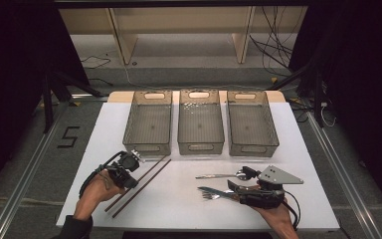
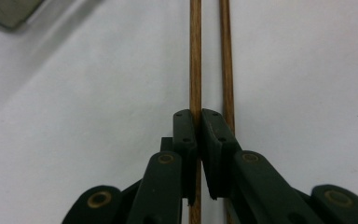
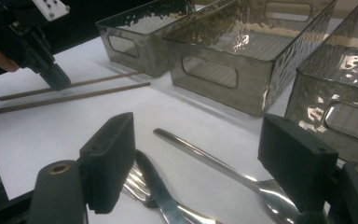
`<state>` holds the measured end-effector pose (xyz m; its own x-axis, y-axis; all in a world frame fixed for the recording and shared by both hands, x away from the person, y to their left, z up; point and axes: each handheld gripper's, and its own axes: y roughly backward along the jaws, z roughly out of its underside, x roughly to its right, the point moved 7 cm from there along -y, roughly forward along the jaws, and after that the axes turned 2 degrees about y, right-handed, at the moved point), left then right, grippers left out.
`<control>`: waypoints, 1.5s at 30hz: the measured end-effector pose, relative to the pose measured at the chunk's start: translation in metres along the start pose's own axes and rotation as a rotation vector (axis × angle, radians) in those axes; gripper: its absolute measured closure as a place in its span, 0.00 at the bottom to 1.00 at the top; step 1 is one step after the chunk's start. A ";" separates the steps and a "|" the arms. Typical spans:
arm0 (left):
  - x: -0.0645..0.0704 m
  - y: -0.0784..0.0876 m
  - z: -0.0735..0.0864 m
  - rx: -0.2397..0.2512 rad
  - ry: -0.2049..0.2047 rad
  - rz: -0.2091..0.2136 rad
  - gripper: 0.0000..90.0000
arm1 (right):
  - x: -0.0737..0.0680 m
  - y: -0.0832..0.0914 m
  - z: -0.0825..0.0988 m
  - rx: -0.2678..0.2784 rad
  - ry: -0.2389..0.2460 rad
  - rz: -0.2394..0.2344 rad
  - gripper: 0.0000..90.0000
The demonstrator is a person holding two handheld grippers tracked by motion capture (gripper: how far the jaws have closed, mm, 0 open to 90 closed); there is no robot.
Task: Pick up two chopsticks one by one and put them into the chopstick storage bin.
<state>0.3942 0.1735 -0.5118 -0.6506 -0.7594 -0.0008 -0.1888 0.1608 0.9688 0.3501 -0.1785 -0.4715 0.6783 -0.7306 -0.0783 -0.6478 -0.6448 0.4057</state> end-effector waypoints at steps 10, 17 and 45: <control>0.000 0.033 -0.014 0.174 0.003 0.035 0.93 | -0.001 0.001 -0.001 0.006 0.000 -0.004 0.31; -0.012 0.046 -0.032 0.303 0.059 0.079 0.93 | -0.001 0.001 -0.002 0.016 0.003 -0.006 0.30; -0.053 0.086 -0.102 0.500 0.123 0.042 0.93 | -0.001 0.002 -0.002 0.024 0.000 -0.007 0.30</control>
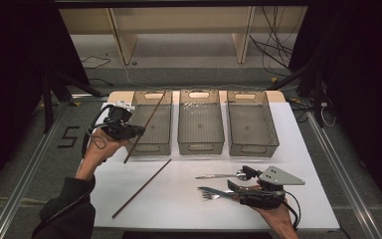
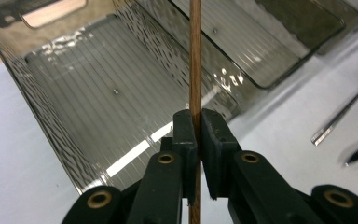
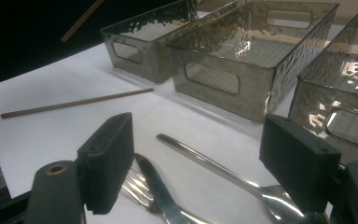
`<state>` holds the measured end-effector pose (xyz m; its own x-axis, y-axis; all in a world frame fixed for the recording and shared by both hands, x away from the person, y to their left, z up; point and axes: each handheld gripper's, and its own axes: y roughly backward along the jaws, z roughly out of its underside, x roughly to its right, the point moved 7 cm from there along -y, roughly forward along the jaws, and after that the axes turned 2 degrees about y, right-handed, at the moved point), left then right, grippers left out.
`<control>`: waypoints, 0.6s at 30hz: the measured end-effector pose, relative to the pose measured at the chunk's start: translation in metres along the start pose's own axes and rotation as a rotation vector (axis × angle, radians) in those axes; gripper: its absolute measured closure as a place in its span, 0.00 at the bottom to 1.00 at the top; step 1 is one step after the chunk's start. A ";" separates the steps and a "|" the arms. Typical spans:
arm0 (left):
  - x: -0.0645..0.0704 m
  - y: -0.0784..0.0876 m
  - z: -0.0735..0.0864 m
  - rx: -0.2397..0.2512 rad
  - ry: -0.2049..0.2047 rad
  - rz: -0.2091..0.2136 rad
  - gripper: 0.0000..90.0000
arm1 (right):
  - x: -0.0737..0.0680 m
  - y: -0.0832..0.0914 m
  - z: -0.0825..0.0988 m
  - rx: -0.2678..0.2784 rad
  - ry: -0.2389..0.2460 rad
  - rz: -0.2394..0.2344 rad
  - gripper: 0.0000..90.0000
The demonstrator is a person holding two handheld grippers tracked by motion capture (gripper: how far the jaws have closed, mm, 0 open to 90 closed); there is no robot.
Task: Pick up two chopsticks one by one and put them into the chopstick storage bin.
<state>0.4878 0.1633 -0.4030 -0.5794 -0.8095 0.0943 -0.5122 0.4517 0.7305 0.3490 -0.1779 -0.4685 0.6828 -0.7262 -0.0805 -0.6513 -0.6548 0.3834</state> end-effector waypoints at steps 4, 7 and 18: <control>-0.004 0.000 -0.011 0.022 0.003 -0.008 0.93 | 0.000 0.000 0.000 0.000 0.001 -0.001 0.30; -0.007 0.001 -0.021 0.034 -0.001 -0.018 0.93 | 0.000 0.000 0.000 0.000 0.000 0.000 0.30; -0.022 -0.011 -0.047 0.057 0.007 -0.058 0.93 | 0.000 0.001 0.000 0.001 0.003 -0.004 0.30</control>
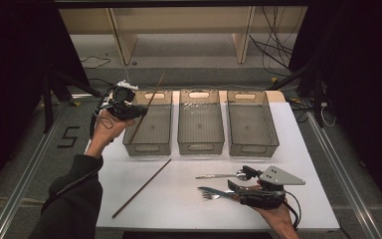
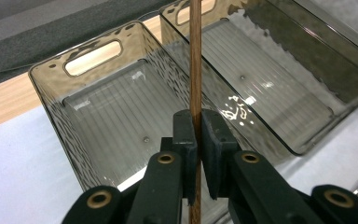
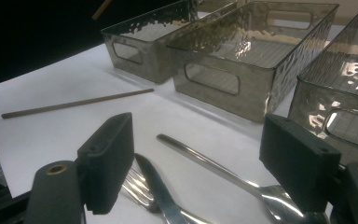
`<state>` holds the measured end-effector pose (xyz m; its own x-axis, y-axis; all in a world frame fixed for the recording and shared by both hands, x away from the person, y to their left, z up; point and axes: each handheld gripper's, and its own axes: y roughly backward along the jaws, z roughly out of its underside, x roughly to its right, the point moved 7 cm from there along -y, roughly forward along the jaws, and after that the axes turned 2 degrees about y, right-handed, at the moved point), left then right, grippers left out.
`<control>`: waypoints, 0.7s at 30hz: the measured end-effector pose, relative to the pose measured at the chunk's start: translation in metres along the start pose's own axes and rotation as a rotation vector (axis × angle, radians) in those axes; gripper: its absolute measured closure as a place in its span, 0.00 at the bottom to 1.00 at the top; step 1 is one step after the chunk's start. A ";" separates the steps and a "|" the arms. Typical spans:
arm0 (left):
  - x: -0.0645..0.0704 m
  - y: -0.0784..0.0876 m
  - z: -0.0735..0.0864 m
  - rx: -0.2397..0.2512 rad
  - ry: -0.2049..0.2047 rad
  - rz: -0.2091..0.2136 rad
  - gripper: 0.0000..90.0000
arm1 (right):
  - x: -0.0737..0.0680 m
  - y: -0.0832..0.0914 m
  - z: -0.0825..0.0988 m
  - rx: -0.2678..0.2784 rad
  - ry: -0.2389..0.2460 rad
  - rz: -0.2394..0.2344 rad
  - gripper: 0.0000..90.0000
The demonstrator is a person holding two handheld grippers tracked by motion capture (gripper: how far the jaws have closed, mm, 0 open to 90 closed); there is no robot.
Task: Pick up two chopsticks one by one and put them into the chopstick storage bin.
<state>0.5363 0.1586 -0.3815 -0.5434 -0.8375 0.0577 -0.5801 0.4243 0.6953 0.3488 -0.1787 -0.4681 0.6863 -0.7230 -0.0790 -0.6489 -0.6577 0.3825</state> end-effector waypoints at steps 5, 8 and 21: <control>-0.007 -0.008 -0.005 0.017 0.009 -0.022 0.93 | 0.000 0.000 0.000 -0.001 -0.001 0.000 0.30; -0.013 -0.013 -0.007 0.018 0.013 -0.033 0.93 | -0.001 -0.001 0.000 -0.001 0.000 -0.001 0.30; -0.026 -0.037 -0.002 0.014 0.053 -0.053 0.93 | -0.001 -0.001 0.000 -0.003 0.000 -0.007 0.30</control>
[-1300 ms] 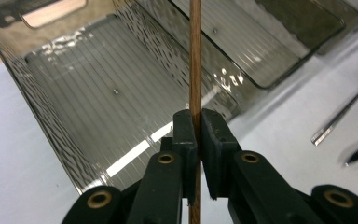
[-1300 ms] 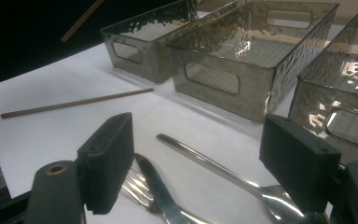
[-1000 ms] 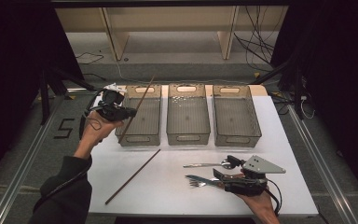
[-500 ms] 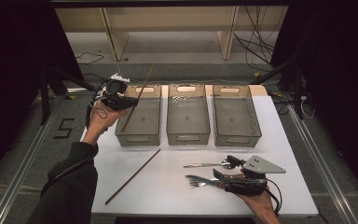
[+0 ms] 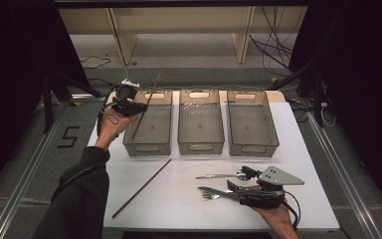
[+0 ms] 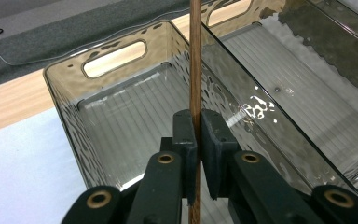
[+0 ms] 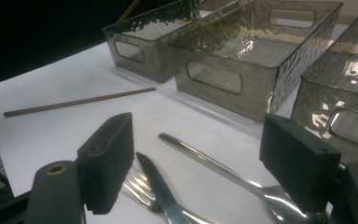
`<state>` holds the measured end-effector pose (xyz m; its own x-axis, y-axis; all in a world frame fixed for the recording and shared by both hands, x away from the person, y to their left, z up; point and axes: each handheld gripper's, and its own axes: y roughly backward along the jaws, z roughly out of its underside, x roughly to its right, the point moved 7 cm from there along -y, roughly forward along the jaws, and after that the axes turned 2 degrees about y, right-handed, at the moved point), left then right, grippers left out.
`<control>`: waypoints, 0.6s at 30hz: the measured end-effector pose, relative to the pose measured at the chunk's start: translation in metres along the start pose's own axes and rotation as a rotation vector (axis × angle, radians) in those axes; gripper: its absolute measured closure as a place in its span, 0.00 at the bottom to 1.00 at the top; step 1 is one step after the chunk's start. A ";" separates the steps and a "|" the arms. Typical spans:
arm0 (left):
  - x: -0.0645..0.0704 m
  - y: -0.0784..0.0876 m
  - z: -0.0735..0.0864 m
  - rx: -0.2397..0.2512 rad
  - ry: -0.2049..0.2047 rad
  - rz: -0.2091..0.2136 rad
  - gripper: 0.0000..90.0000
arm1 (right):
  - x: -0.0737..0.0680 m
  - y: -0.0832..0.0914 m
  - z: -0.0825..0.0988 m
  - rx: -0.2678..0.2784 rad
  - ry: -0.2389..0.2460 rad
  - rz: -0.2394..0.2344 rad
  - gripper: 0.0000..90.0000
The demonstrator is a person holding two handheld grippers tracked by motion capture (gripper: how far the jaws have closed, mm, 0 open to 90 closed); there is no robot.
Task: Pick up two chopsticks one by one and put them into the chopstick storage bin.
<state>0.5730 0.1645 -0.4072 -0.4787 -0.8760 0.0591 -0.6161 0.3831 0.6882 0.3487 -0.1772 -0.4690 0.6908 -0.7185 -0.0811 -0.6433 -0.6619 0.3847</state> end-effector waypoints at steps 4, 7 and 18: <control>-0.002 -0.004 0.005 -0.004 0.011 -0.001 0.93 | 0.000 0.000 0.000 0.004 -0.001 -0.001 0.30; -0.004 -0.009 0.009 -0.008 0.015 -0.008 0.93 | -0.001 0.000 0.000 0.005 0.002 -0.002 0.30; -0.008 -0.021 0.024 -0.052 0.027 -0.019 0.93 | -0.001 0.001 -0.001 0.011 0.005 -0.002 0.30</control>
<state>0.5752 0.1706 -0.4391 -0.4498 -0.8908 0.0643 -0.5917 0.3512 0.7257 0.3477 -0.1769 -0.4671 0.6937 -0.7161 -0.0774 -0.6455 -0.6658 0.3742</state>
